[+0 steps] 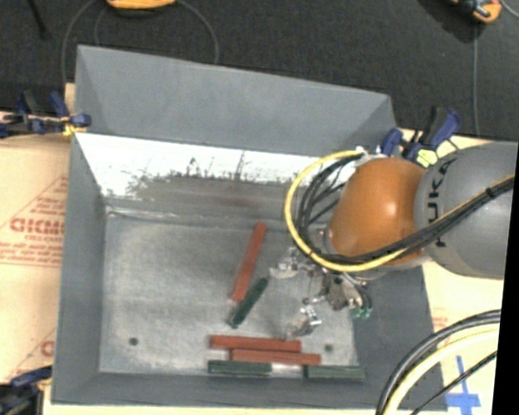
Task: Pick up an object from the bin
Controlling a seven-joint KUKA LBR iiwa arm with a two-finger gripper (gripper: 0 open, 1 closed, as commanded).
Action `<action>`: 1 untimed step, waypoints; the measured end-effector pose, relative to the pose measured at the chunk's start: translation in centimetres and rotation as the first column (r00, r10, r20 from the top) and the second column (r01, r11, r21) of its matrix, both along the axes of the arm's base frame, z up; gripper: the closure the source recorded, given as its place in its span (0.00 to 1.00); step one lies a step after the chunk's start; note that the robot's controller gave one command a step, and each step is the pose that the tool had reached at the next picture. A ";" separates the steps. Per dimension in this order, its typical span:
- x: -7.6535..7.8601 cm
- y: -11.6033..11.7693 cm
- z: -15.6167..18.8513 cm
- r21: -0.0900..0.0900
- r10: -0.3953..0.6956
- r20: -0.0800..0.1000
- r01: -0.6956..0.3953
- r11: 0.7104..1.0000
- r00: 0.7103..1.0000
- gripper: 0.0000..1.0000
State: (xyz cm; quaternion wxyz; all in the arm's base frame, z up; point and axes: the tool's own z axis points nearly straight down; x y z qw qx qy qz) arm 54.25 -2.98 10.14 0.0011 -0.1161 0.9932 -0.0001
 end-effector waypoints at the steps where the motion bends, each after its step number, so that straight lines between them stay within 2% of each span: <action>1: -2.2 -0.4 -0.5 0.001 0.042 0.002 -0.042 0.999 0.999 0.00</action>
Offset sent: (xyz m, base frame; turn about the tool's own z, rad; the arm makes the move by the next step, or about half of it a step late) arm 0.0493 0.0685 -0.0314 -0.0287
